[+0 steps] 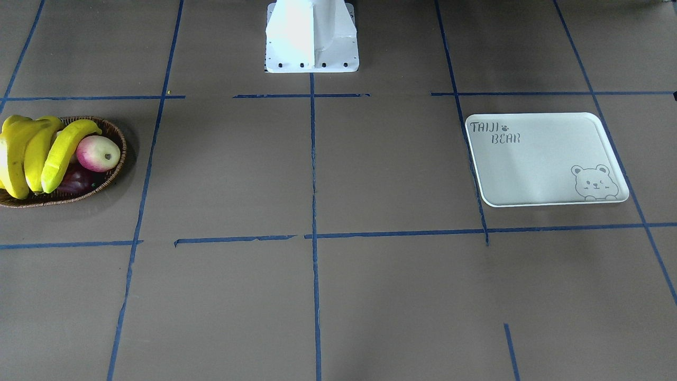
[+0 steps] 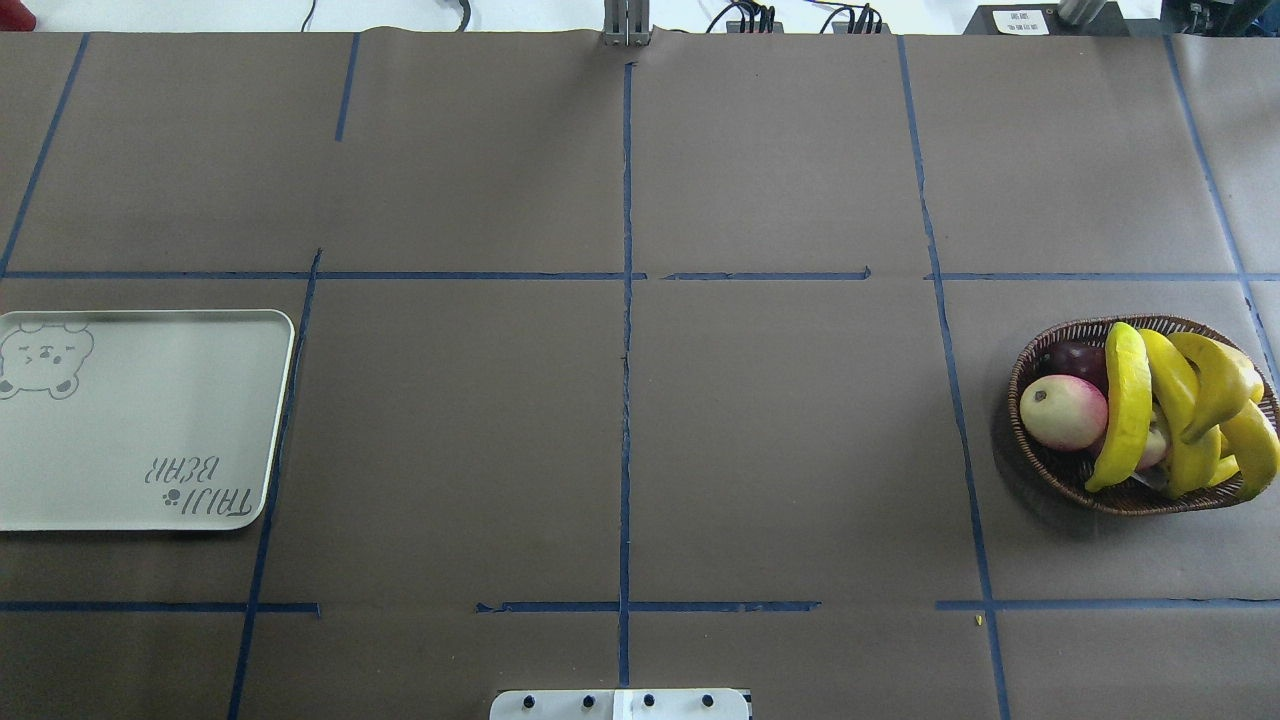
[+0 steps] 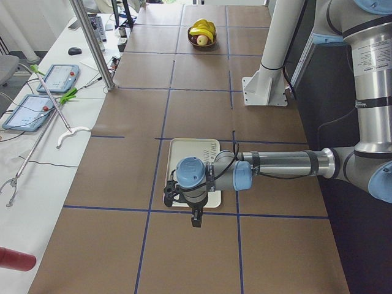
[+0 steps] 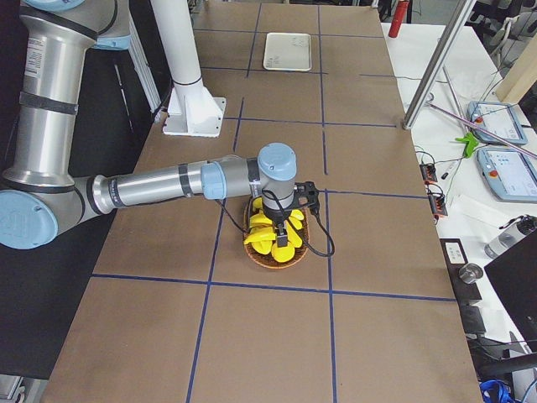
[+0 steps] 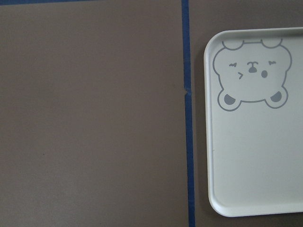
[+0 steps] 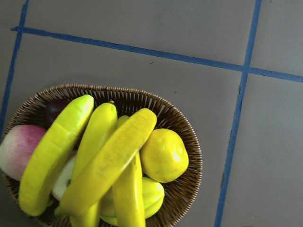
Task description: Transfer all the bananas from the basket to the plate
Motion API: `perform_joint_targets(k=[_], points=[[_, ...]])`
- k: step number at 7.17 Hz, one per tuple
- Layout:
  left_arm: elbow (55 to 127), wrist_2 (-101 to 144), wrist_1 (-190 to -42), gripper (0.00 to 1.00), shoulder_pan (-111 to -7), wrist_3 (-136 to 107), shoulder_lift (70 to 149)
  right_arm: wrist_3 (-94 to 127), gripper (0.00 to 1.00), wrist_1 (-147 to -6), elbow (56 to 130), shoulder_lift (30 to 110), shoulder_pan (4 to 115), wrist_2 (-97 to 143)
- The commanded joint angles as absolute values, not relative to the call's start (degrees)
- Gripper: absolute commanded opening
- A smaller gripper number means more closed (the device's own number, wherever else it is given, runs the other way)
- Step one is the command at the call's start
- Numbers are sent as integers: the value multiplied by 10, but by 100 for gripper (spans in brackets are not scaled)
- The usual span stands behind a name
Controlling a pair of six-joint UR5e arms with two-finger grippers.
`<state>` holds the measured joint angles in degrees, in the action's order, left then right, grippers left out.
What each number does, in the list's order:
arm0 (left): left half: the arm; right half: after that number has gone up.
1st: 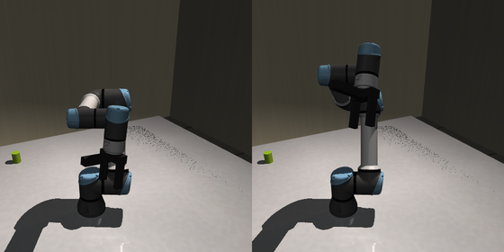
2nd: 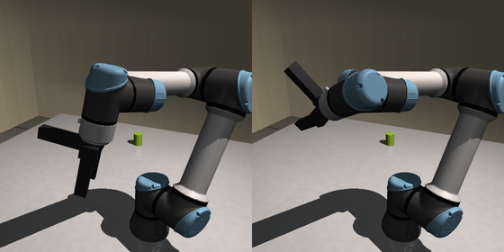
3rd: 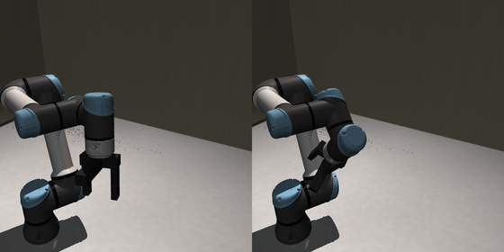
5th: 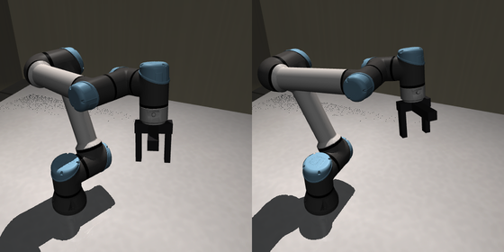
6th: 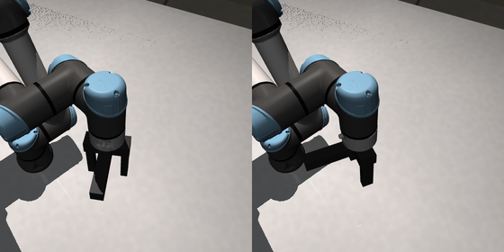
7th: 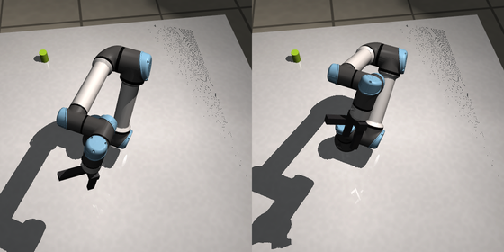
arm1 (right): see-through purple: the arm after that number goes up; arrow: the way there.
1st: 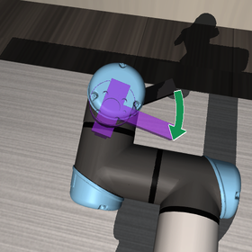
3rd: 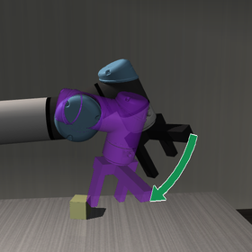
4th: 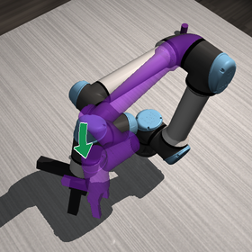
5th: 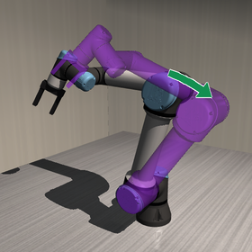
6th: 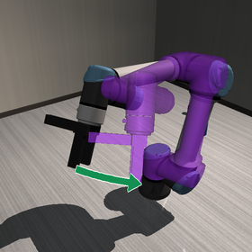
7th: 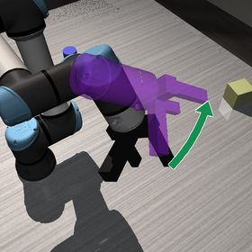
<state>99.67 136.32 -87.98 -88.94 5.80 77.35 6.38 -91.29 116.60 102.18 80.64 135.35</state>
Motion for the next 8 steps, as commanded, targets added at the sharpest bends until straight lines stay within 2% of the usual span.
perform_joint_targets(k=[1,3,4,6,8], points=[[997,1363,-880,100,-889,58,773,260,97,-829,1187,1029,729,1348],[995,1363,-880,100,-889,58,773,435,97,-690,1186,1069,664,1306],[995,1363,-880,100,-889,58,773,447,96,-689,1184,1072,657,1284],[994,1363,-881,100,-889,58,773,507,89,-689,1178,1072,630,1254],[995,1363,-881,100,-889,58,773,545,86,-686,1158,1071,589,1205]])
